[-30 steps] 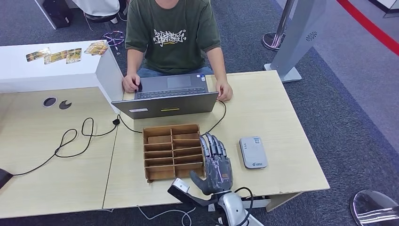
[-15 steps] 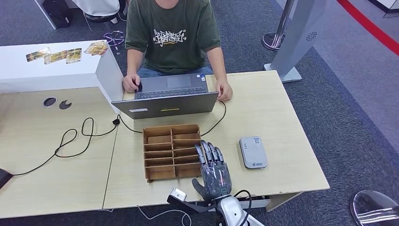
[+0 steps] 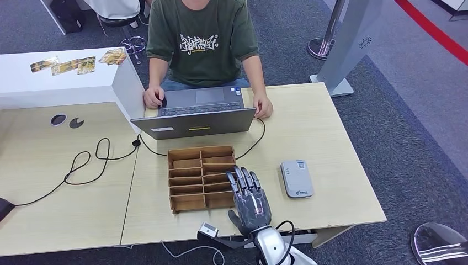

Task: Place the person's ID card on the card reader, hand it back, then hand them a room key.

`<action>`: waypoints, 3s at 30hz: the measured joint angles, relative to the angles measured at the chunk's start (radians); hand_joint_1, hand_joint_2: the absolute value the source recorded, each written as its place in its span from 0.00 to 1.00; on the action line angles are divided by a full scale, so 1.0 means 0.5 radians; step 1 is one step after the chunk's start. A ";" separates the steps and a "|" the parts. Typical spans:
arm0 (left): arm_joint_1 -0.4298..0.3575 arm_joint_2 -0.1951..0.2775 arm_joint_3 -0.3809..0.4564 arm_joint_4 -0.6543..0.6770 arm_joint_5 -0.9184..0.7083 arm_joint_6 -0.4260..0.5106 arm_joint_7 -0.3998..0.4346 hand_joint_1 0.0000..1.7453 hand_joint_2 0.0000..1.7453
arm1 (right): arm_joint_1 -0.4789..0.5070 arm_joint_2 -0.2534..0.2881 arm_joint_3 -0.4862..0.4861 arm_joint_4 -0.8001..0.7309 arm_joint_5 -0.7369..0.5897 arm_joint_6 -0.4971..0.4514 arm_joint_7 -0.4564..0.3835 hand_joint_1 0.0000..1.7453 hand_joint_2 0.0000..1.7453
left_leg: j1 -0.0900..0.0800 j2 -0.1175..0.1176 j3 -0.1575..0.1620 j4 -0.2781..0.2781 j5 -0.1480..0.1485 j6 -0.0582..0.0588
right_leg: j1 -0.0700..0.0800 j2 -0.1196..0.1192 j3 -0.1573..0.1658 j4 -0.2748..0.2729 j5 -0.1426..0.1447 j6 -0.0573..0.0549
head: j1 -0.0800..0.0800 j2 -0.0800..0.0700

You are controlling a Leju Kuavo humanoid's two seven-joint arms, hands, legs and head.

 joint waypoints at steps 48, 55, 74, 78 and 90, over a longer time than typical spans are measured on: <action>0.004 0.018 0.000 0.000 0.052 -0.018 -0.004 0.00 0.00 | -0.157 -0.159 0.176 -0.173 -0.398 0.299 -0.013 0.00 1.00 | 0.000 0.000 0.000 0.000 0.000 0.000 | 0.000 0.000 0.000 0.000 0.000 0.000 | 0.000 0.000; 0.004 0.019 0.000 0.000 0.053 -0.016 -0.007 0.00 0.00 | -0.156 -0.187 0.176 -0.242 -0.418 0.305 0.005 0.00 1.00 | 0.000 0.000 0.000 0.000 0.000 0.000 | 0.000 0.000 0.000 0.000 0.000 0.000 | 0.000 0.000; 0.005 0.020 0.000 0.000 0.053 -0.016 -0.024 0.00 0.00 | -0.158 -0.198 0.211 -0.250 -0.451 0.311 -0.012 0.00 1.00 | 0.000 0.000 0.000 0.000 0.000 0.000 | 0.000 0.000 0.000 0.000 0.000 0.000 | 0.000 0.000; 0.005 0.020 0.000 0.000 0.053 -0.016 -0.024 0.00 0.00 | -0.158 -0.199 0.211 -0.250 -0.451 0.311 -0.012 0.00 1.00 | 0.000 0.000 0.000 0.000 0.000 0.000 | 0.000 0.000 0.000 0.000 0.000 0.000 | 0.000 0.000; 0.005 0.020 0.000 0.000 0.053 -0.016 -0.024 0.00 0.00 | -0.157 -0.217 0.214 -0.270 -0.472 0.309 -0.005 0.00 1.00 | 0.000 0.000 0.000 0.000 0.000 0.000 | 0.000 0.000 0.000 0.000 0.000 0.000 | 0.000 0.000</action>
